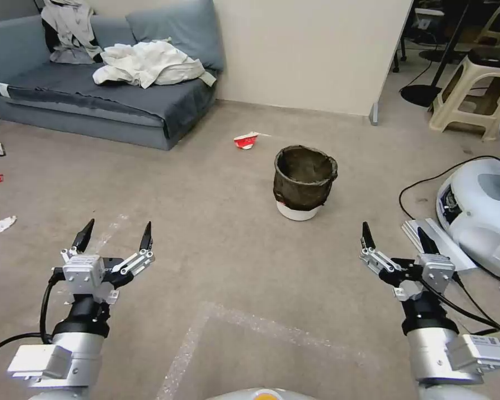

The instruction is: Pick up the trash can from the floor.

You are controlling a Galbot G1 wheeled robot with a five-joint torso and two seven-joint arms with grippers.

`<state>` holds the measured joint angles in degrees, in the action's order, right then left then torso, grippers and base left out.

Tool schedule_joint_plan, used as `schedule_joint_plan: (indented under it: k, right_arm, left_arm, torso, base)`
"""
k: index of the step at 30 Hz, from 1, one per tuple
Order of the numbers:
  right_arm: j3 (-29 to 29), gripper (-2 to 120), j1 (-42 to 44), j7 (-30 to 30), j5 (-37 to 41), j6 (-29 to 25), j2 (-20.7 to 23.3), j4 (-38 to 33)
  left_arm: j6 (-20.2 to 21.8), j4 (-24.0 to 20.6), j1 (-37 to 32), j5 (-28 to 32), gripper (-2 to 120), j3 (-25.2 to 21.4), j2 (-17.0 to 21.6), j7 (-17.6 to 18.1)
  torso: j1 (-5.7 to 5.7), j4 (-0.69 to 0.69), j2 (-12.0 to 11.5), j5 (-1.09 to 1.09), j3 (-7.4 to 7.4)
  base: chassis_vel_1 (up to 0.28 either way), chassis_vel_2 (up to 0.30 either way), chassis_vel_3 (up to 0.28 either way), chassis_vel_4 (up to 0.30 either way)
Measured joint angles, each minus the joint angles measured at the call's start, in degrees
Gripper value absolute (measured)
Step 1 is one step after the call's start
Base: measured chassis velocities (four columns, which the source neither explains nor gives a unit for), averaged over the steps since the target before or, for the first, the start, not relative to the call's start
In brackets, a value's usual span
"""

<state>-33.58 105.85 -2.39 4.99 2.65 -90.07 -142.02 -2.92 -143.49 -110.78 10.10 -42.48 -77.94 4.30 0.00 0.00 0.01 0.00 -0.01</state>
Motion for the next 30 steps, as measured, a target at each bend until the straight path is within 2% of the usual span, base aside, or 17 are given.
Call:
schedule_joint_plan:
  k: [30]
  right_arm:
    - [-0.40, 100, -0.23, -1.57, 0.11, 0.74, -0.21, 0.08]
  left_arm:
    - [0.07, 0.22, 0.08, -0.27, 100, 0.04, -0.30, -0.20]
  torso:
    - [0.00, 0.00, -0.01, 0.00, 0.01]
  base:
    - [-0.013, -0.015, -0.012, -0.013]
